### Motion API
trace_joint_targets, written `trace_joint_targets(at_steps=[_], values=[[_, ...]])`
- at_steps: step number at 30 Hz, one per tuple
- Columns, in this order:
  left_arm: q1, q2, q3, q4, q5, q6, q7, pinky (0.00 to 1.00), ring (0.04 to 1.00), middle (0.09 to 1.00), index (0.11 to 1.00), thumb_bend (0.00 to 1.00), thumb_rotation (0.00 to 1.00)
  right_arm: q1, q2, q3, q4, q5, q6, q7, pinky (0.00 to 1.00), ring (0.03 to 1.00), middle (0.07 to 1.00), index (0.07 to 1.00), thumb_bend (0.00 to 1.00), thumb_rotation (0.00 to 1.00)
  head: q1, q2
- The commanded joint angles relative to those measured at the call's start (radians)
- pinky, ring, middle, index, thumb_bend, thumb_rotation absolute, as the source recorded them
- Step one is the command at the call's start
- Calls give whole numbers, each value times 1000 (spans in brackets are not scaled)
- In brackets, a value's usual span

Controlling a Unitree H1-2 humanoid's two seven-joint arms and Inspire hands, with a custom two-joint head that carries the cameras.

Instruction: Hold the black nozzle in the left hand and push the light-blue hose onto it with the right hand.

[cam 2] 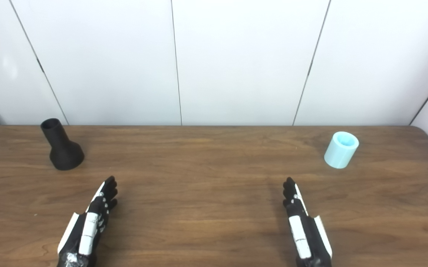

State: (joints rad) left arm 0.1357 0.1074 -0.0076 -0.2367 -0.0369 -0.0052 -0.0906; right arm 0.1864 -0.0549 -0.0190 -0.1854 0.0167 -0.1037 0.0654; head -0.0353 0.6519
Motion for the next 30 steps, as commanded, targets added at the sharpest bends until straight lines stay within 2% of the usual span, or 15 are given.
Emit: trace_joint_targets(at_steps=[1,21,26,30], values=[[-7,-2,-2,-34,10,-11,3,1000,1000,1000,1000,687,1000,43,8,7,34,14,-12,2,1000,993,989,1000,495,968,0,1],[-12,-1,-4,-38,29,-3,3,995,994,997,1000,658,1000,44,4,8,28,5,-9,2,996,989,989,1000,506,952,13,4],[-12,-15,-9,-35,48,-13,15,969,973,977,983,645,1000,44,-14,2,37,16,-21,13,1000,1000,998,1000,478,966,78,-5],[-12,-22,-19,-36,62,-18,22,976,975,976,977,657,993,45,-30,-7,49,29,-27,24,1000,1000,1000,1000,517,933,116,-14]])
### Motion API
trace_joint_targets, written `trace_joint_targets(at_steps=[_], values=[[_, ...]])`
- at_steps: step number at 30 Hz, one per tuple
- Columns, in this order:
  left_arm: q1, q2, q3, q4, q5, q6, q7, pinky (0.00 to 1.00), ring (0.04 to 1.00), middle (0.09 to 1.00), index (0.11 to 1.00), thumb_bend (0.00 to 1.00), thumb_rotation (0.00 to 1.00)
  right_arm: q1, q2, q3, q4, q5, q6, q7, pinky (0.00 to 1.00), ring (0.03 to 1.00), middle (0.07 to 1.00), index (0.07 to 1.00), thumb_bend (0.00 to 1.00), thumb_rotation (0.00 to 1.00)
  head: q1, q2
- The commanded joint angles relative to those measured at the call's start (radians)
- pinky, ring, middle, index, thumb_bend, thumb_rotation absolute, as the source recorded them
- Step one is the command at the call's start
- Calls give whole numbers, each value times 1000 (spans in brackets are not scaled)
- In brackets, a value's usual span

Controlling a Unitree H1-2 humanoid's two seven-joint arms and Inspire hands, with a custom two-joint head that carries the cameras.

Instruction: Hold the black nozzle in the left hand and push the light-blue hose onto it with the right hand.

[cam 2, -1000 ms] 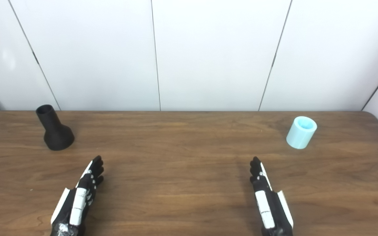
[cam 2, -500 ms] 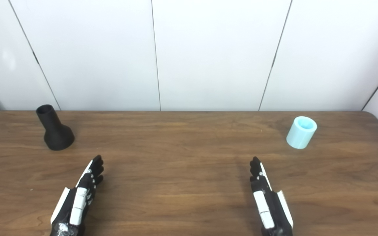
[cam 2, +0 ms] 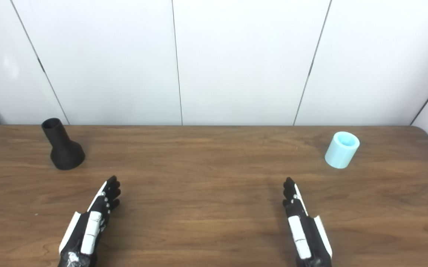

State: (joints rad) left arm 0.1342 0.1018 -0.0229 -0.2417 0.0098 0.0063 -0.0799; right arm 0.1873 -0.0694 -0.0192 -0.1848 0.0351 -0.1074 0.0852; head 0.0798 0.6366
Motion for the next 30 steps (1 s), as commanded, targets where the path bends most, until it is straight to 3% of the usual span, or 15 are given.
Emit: trace_joint_targets(at_steps=[1,9,11,16,24,30], values=[[-10,-20,-7,-31,22,-30,16,980,978,977,976,660,991,44,-19,-9,49,14,-22,7,1000,1000,1000,1000,523,930,24,-3],[-10,-31,-40,-26,67,-40,30,946,983,988,982,656,979,48,-49,-22,56,58,-28,27,1000,1000,1000,1000,516,935,129,-27],[-9,-35,-53,-28,81,-36,35,956,987,991,984,667,985,46,-62,-27,66,63,-43,36,1000,1000,1000,1000,510,950,196,-43],[-4,-53,-76,-29,110,-23,54,976,992,991,982,678,997,43,-79,-37,72,84,-49,49,1000,998,1000,1000,517,949,272,-66],[2,-69,-98,-35,127,-18,74,984,1000,1000,1000,642,1000,46,-86,-45,66,116,-33,65,960,975,991,1000,631,938,297,-83],[0,-71,-99,-36,154,-4,95,984,999,1000,1000,679,974,51,-89,-40,54,116,-29,70,962,976,984,1000,657,939,290,-84]])
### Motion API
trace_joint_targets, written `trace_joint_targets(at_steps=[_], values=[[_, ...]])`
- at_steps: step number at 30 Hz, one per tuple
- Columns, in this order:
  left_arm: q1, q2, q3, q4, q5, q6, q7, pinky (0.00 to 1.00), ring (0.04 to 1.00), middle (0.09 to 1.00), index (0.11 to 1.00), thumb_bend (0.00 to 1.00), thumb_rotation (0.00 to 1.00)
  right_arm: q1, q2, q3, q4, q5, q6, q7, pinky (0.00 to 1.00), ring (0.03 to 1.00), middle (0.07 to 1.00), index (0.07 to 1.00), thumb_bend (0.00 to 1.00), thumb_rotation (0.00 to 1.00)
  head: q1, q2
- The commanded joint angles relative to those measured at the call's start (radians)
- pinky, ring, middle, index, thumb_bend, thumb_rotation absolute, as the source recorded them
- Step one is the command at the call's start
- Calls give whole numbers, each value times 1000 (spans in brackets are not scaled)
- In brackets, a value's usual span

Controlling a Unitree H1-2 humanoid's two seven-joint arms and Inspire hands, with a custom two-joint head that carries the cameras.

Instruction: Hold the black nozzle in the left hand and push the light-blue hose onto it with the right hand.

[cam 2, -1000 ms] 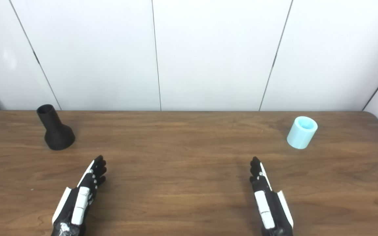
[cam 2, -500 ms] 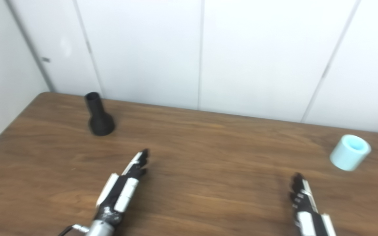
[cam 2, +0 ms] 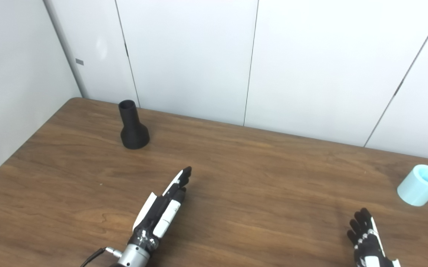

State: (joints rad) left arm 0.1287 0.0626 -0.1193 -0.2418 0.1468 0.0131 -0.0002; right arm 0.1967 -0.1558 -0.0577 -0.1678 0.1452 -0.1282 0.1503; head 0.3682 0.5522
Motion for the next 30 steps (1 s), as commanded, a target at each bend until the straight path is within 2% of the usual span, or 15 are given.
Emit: trace_joint_targets(at_steps=[1,5,8,9,11,13,15,17,20,23,26,30], values=[[6,-30,-1,-38,25,-11,20,978,996,1000,999,670,968,41,-1,-1,37,3,-7,3,952,973,982,1000,670,935,-5,-1],[1,-26,23,-41,23,-21,39,938,977,992,994,634,852,39,4,1,39,-3,-7,0,932,960,973,1000,706,924,-21,1],[-16,-26,63,-43,14,-19,67,952,977,989,995,634,745,37,4,1,39,7,-7,4,944,960,973,1000,704,917,-17,7],[-27,-28,88,-26,-12,-40,77,957,975,987,994,640,726,35,4,0,42,11,-8,5,948,962,974,1000,702,913,-14,5],[-56,-19,129,19,-29,-97,97,963,969,974,999,665,607,32,2,-3,47,15,-10,7,943,965,977,1000,703,905,-12,5],[-87,-12,163,36,-15,-112,116,960,968,968,1000,702,560,31,2,-6,53,12,-13,5,942,964,977,1000,701,903,-11,4],[-118,-4,189,4,23,-54,130,956,960,965,1000,756,553,31,2,-7,53,9,-13,3,931,954,972,1000,698,902,-11,4],[-152,1,220,-30,23,1,138,931,940,957,1000,762,502,30,1,-6,53,9,-11,4,933,953,971,1000,698,904,-11,3],[-212,16,269,-47,-1,45,146,940,940,949,997,781,422,29,-2,-4,54,6,-6,7,940,958,975,1000,707,913,-12,3],[-268,44,309,-54,11,90,155,985,952,946,989,794,387,27,-3,-2,56,3,-8,8,933,965,979,1000,714,910,-16,4],[-317,92,333,-48,55,154,160,964,937,938,984,810,435,29,0,-3,48,-15,3,-5,921,956,974,1000,726,921,-21,8],[-370,156,372,14,51,152,171,976,947,942,984,875,428,31,1,-2,42,-25,9,-9,921,951,968,1000,744,920,-23,11]])
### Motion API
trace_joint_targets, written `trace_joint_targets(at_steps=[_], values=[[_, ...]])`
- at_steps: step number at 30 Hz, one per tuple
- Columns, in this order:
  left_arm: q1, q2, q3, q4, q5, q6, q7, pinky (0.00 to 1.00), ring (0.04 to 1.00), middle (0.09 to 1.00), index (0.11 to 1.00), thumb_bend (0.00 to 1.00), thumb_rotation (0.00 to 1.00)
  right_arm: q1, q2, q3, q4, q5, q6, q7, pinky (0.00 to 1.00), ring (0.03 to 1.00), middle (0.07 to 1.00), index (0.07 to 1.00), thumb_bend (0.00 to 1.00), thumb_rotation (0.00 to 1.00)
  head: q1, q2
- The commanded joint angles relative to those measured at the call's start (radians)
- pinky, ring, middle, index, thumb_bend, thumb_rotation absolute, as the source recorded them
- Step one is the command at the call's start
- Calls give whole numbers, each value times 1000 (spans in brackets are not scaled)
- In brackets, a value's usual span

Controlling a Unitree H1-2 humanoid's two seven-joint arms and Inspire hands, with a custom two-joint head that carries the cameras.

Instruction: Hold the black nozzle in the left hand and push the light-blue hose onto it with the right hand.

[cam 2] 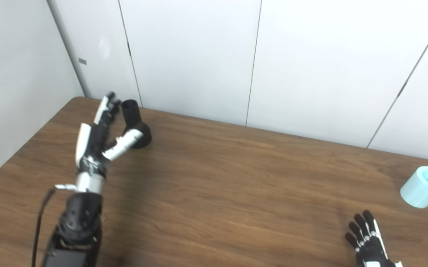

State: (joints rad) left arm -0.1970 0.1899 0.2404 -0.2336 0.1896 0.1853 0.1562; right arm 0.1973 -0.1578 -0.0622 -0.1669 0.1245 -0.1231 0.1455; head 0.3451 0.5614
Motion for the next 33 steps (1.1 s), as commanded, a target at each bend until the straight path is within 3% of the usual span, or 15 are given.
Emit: trace_joint_targets(at_steps=[1,6,10,15,17,21,24,28,33], values=[[-56,44,21,21,5,-23,15,984,953,942,989,877,426,30,2,3,41,-2,3,-1,930,953,969,1000,745,919,0,1],[-108,116,44,93,32,-18,28,964,947,949,989,877,400,29,-1,5,45,-1,-6,4,934,956,975,1000,734,918,-5,5],[-132,168,27,164,105,-36,58,933,945,965,975,835,391,27,-1,7,42,-10,-4,0,923,951,973,1000,725,915,-5,5],[-154,213,-9,263,168,-29,68,958,982,981,977,888,401,27,1,9,34,-10,5,0,925,950,973,1000,692,916,-10,4],[-159,231,-29,276,164,10,30,991,997,997,995,906,413,27,4,10,28,-19,11,-6,902,945,968,1000,670,915,-14,5],[-167,270,-99,231,185,177,-90,922,996,1000,1000,991,490,30,6,11,14,-25,23,-12,865,925,942,1000,671,921,-16,8],[-179,289,-148,221,221,248,-126,926,997,1000,995,1000,489,31,2,15,15,-16,14,-7,842,919,937,991,658,915,-16,9],[-195,289,-179,237,276,282,-144,944,1000,1000,999,1000,500,35,0,18,7,-16,15,-8,843,918,939,992,636,908,-16,10],[-222,278,-197,312,307,279,-140,916,997,1000,993,1000,508,40,0,22,-6,-29,16,-13,855,915,932,984,603,913,-18,12]])
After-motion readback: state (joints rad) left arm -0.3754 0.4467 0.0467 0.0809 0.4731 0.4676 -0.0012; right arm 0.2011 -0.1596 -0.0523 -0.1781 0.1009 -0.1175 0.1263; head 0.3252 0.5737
